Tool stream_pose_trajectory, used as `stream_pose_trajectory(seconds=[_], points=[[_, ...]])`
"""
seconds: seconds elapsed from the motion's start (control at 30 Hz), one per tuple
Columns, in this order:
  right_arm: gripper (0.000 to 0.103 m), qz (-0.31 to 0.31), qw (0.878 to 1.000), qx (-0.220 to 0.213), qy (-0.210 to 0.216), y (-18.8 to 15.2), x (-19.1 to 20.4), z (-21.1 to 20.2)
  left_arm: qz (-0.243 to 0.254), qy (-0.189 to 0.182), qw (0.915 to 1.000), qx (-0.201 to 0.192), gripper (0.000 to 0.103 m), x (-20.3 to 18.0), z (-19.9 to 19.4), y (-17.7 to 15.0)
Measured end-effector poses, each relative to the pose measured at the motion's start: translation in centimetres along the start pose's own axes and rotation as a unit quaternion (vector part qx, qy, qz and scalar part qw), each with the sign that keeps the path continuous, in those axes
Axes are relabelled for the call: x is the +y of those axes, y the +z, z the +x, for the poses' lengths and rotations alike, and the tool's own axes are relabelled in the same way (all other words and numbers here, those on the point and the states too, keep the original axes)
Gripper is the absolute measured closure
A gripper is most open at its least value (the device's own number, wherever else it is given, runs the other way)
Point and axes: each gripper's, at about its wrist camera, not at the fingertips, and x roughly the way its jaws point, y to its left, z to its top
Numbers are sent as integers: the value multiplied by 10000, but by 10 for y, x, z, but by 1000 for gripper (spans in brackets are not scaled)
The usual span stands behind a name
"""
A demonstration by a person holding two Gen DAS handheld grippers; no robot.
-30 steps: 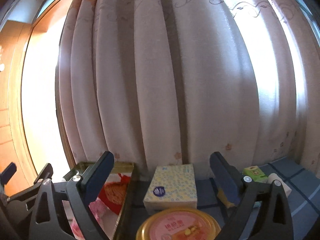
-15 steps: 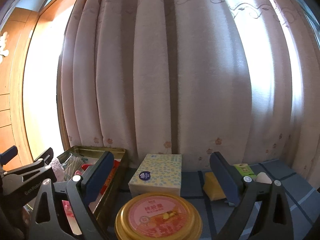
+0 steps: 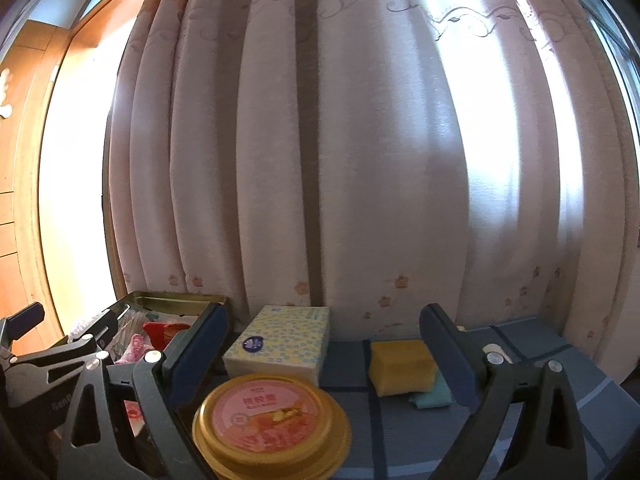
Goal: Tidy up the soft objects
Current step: 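Withdraw both grippers from the tray toward the gauze roll and yellow sponge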
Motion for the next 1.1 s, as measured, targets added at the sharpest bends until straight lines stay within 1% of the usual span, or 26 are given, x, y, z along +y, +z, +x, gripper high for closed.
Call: stream_pose_trajectory(seconds=[0.23,0.33,0.53,0.77,0.97,1.1], points=[[5,-4,9998,-88,-177,0,-21,-9,92,-266,9996,26,0,-23,-11,-4],[5,122,9994,-89,-309,-1,-33,-10,74,-353,9993,57,0,-30,-14,-4],[5,268,9983,-65,-511,-1,-59,-12,184,-412,9990,58,0,-46,-18,-5],[5,237,9969,-125,-735,-2,-83,-18,266,-639,9976,75,0,-69,-27,-8],[5,160,9943,-165,-1044,-2,-112,-23,330,-765,9965,74,0,-85,-33,-9],[5,223,9912,-62,-1300,-3,-142,-25,344,-859,9957,90,0,-94,-37,-11]])
